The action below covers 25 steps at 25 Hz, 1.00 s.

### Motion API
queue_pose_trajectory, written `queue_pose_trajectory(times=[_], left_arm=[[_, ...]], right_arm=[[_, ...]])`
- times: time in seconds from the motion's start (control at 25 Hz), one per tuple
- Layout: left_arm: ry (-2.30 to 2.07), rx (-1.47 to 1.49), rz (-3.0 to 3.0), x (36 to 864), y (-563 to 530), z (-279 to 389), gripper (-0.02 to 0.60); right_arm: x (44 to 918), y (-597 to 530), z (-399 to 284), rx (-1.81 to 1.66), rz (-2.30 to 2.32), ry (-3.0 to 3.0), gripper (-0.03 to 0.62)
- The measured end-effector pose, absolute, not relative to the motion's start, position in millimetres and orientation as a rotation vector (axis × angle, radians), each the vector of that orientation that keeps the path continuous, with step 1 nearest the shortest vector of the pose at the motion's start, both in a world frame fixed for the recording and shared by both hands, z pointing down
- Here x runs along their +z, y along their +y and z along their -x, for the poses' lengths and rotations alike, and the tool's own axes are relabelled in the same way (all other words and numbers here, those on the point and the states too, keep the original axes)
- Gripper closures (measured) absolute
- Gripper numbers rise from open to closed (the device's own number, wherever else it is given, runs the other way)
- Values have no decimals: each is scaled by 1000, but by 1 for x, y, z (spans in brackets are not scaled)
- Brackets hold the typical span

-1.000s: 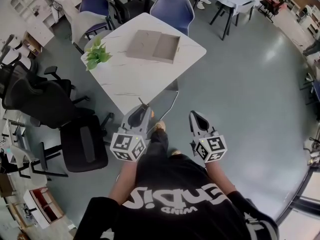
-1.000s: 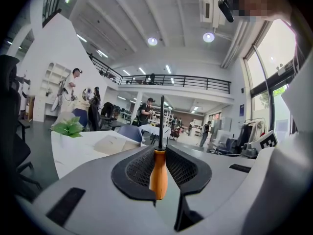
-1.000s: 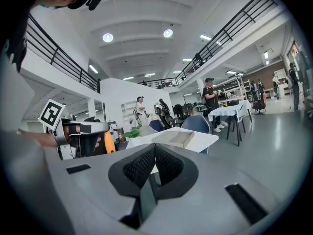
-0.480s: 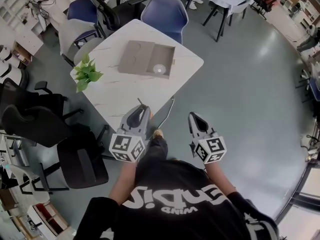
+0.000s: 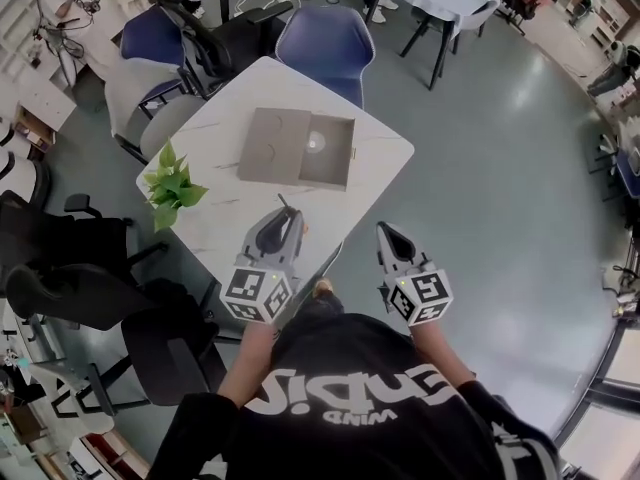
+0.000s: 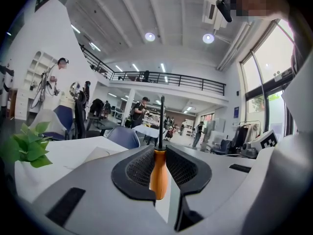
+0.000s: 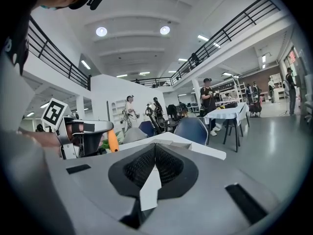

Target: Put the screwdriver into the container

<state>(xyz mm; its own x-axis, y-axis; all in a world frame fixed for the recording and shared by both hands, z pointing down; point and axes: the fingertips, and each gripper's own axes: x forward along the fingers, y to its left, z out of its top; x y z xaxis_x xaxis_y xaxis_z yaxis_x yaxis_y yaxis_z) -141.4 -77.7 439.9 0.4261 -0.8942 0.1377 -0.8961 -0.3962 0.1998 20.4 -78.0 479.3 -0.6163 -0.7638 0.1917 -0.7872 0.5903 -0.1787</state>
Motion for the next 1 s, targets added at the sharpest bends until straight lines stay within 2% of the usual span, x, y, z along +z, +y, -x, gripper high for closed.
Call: queue_pose_trajectory(times=[0.52, 1.0], left_arm=[[-1474, -34, -2462, 435, -125, 159, 499], [-1495, 3, -2448, 428, -156, 141, 499]], right_arm=[[477, -117, 1, 394, -1380, -2675, 582], [468, -146, -17, 386, -1337, -2712, 582]])
